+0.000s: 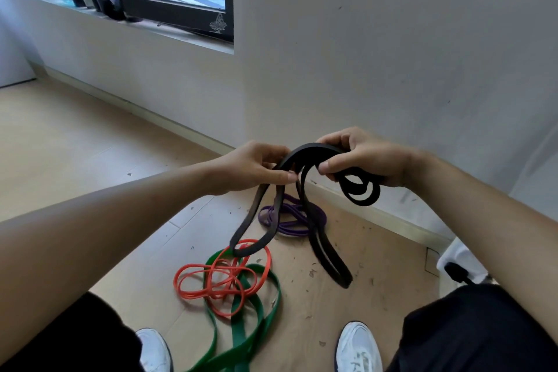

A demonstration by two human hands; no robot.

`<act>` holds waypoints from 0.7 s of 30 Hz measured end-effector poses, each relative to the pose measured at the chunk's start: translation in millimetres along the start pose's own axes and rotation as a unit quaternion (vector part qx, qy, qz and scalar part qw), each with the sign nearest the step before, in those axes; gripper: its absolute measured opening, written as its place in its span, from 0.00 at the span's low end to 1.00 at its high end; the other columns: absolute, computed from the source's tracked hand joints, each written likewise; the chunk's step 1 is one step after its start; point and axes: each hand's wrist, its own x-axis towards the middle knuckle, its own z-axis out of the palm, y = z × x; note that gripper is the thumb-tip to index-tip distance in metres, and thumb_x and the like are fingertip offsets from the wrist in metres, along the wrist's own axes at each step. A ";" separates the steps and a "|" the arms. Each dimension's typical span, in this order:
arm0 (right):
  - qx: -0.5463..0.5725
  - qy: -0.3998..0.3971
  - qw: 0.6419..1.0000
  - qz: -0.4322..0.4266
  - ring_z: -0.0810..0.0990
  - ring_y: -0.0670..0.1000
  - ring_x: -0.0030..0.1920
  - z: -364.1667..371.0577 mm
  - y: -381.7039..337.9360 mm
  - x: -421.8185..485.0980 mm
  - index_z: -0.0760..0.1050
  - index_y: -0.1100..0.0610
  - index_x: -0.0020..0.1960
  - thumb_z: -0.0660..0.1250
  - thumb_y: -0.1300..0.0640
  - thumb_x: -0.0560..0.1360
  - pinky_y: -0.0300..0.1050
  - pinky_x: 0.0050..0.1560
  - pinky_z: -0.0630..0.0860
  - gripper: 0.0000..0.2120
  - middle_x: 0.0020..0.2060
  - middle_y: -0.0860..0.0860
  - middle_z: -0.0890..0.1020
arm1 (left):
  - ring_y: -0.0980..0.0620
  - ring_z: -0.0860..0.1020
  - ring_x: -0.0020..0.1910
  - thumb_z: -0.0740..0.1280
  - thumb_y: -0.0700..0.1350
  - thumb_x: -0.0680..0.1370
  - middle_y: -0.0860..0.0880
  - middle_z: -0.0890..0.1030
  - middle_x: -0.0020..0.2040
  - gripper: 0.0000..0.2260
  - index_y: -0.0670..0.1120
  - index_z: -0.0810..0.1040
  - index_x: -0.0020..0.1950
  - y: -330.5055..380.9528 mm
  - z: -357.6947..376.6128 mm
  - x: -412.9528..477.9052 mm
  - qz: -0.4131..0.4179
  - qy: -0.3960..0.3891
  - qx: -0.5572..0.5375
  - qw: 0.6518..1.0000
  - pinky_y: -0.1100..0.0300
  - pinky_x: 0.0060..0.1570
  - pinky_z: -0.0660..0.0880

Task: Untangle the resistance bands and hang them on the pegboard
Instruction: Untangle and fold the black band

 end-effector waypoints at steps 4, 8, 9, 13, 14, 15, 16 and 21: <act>0.035 -0.007 0.999 -0.011 0.79 0.52 0.39 -2.2 -1.2 -2.2 0.77 0.69 0.60 0.70 0.65 0.75 0.40 0.41 0.78 0.15 0.42 0.56 0.81 | 0.49 0.81 0.64 0.70 0.47 0.79 0.45 0.85 0.60 0.17 0.43 0.80 0.66 4.0 5.5 1.9 -0.002 -0.018 -0.031 0.999 0.55 0.65 0.75; 0.004 -0.002 1.000 0.009 0.83 0.57 0.44 -6.4 0.6 -5.5 0.79 0.64 0.60 0.71 0.65 0.76 0.45 0.47 0.83 0.13 0.48 0.61 0.85 | 0.48 0.82 0.62 0.67 0.52 0.81 0.44 0.86 0.57 0.18 0.44 0.80 0.67 4.8 2.9 1.6 -0.001 -0.032 -0.044 0.999 0.47 0.68 0.73; -0.006 -0.003 1.000 0.014 0.84 0.57 0.45 -6.2 1.7 -5.6 0.79 0.63 0.60 0.72 0.65 0.76 0.46 0.49 0.83 0.13 0.49 0.63 0.85 | 0.48 0.82 0.62 0.67 0.52 0.81 0.45 0.86 0.58 0.18 0.44 0.79 0.67 5.0 2.0 1.1 -0.001 -0.032 -0.049 0.998 0.45 0.69 0.71; -0.017 0.008 1.000 -0.007 0.82 0.54 0.45 1.4 2.9 -1.4 0.80 0.64 0.60 0.72 0.66 0.75 0.47 0.50 0.82 0.13 0.47 0.61 0.82 | 0.45 0.82 0.61 0.66 0.50 0.79 0.42 0.85 0.58 0.18 0.44 0.80 0.66 5.3 6.3 1.6 0.000 -0.024 -0.094 0.995 0.47 0.69 0.73; -0.013 0.018 1.000 -0.014 0.81 0.54 0.44 3.1 2.2 -0.1 0.80 0.64 0.59 0.72 0.66 0.75 0.45 0.48 0.82 0.13 0.46 0.60 0.82 | 0.43 0.82 0.61 0.66 0.50 0.80 0.41 0.85 0.56 0.16 0.44 0.81 0.64 5.7 7.7 1.6 -0.001 -0.025 -0.102 0.994 0.47 0.69 0.74; -0.011 0.028 0.999 -0.018 0.81 0.54 0.43 4.2 1.4 0.6 0.81 0.65 0.59 0.72 0.66 0.75 0.45 0.46 0.81 0.12 0.45 0.59 0.82 | 0.42 0.82 0.60 0.66 0.50 0.80 0.41 0.85 0.54 0.14 0.44 0.82 0.62 5.7 8.5 1.5 -0.002 -0.029 -0.104 0.994 0.47 0.68 0.74; -0.012 0.036 0.999 -0.020 0.80 0.55 0.41 4.3 0.8 1.2 0.81 0.65 0.58 0.72 0.65 0.75 0.46 0.45 0.81 0.11 0.44 0.59 0.82 | 0.41 0.82 0.58 0.66 0.49 0.81 0.41 0.84 0.52 0.12 0.45 0.82 0.60 5.5 8.7 1.6 -0.003 -0.034 -0.103 0.994 0.47 0.67 0.75; -0.023 0.055 0.998 -0.024 0.78 0.53 0.36 -0.3 -0.1 -2.4 0.83 0.65 0.55 0.72 0.63 0.76 0.47 0.39 0.77 0.09 0.35 0.55 0.79 | 0.46 0.84 0.51 0.67 0.40 0.82 0.46 0.85 0.48 0.12 0.42 0.80 0.65 9.3 9.0 0.8 0.002 -0.029 -0.054 0.998 0.48 0.61 0.79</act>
